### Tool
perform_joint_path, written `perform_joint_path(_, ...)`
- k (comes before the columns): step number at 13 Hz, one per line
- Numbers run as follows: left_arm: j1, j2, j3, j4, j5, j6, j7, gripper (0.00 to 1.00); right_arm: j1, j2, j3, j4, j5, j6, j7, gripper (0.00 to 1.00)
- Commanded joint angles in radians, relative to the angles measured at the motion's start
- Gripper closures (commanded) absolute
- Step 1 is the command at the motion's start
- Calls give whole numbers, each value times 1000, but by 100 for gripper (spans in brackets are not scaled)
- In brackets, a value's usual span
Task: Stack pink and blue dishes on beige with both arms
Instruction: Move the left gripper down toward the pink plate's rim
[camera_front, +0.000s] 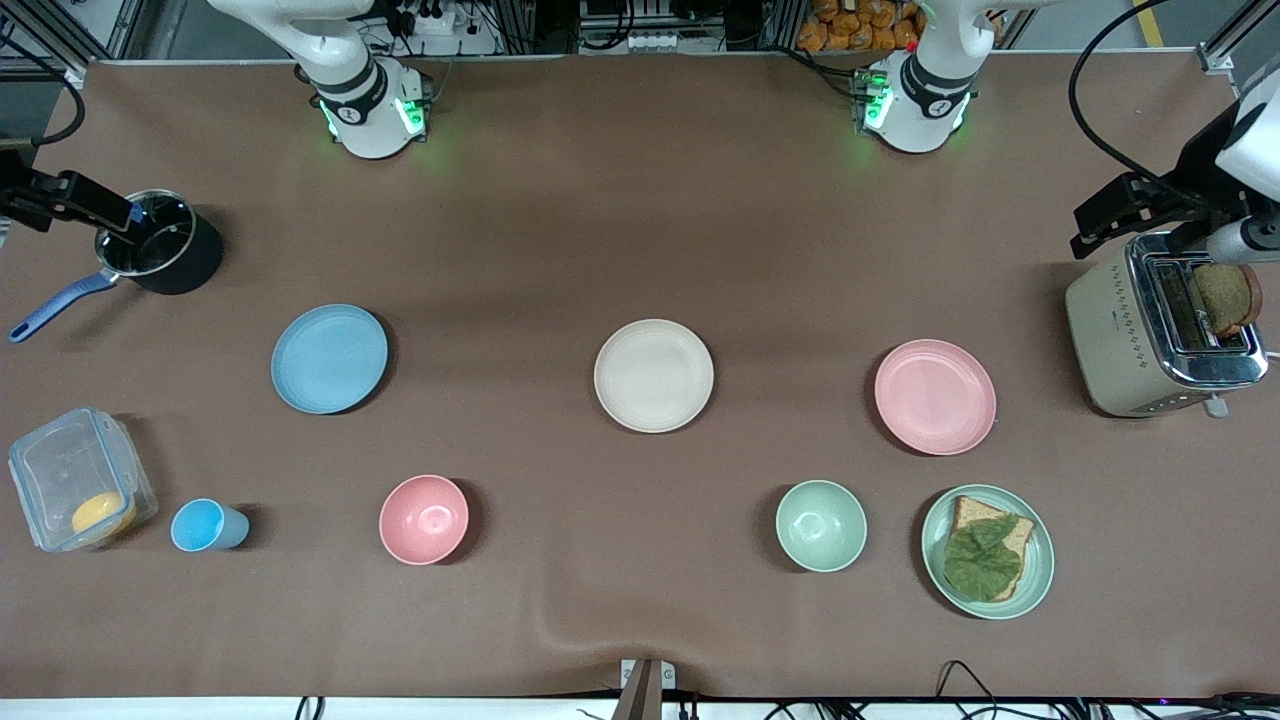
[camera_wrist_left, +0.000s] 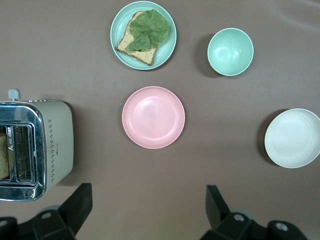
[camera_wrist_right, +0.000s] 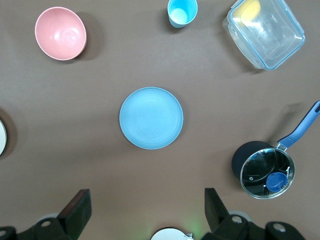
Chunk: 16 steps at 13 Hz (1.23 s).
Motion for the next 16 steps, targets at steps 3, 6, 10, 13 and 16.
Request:
perform_joint_path(3,-9,3,10,6,14,-32,25,0,-4,-21,6,-16,-7,-5,12,0)
perform_joint_path(6,-11,25,3,-50,60,3,51,0,-4,-21,6,-16,-7,-5,12,0)
perform_joint_path(10,21,22,3,-312,61,283,39,0,-4,-21,6,-16,-7,-5,11,0)
perform_joint_path(13,72,37,1,-535,63,550,40,0,-6,-18,6,-16,-6,-3,11,0)
perform_joint_path(16,115,140,1,-623,61,753,40,0,-7,-2,5,-13,-1,7,8,0)
